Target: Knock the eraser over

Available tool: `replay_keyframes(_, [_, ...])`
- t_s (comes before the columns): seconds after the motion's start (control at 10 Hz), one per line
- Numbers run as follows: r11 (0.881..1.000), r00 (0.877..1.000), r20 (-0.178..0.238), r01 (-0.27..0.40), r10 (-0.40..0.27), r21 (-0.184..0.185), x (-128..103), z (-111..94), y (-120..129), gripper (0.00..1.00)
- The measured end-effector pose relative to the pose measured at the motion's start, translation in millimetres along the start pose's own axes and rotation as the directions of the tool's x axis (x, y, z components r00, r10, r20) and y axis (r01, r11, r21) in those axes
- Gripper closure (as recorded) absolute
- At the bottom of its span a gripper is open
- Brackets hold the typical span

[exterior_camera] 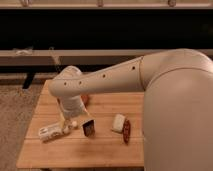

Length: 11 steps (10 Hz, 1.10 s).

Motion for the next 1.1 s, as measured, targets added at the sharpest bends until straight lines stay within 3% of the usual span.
replay_keyframes(0.4, [0.999, 0.999, -0.022, -0.039, 0.039, -0.019, 27.7, 0.5, 30.0, 0.2])
replay_keyframes(0.6, [0.997, 0.997, -0.033, -0.066, 0.064, -0.05, 37.3, 3.2, 42.5, 0.2])
replay_keyframes(1.1, [0.98, 0.986, -0.088, -0.154, 0.143, -0.128, 42.8, 27.4, 37.3, 0.2])
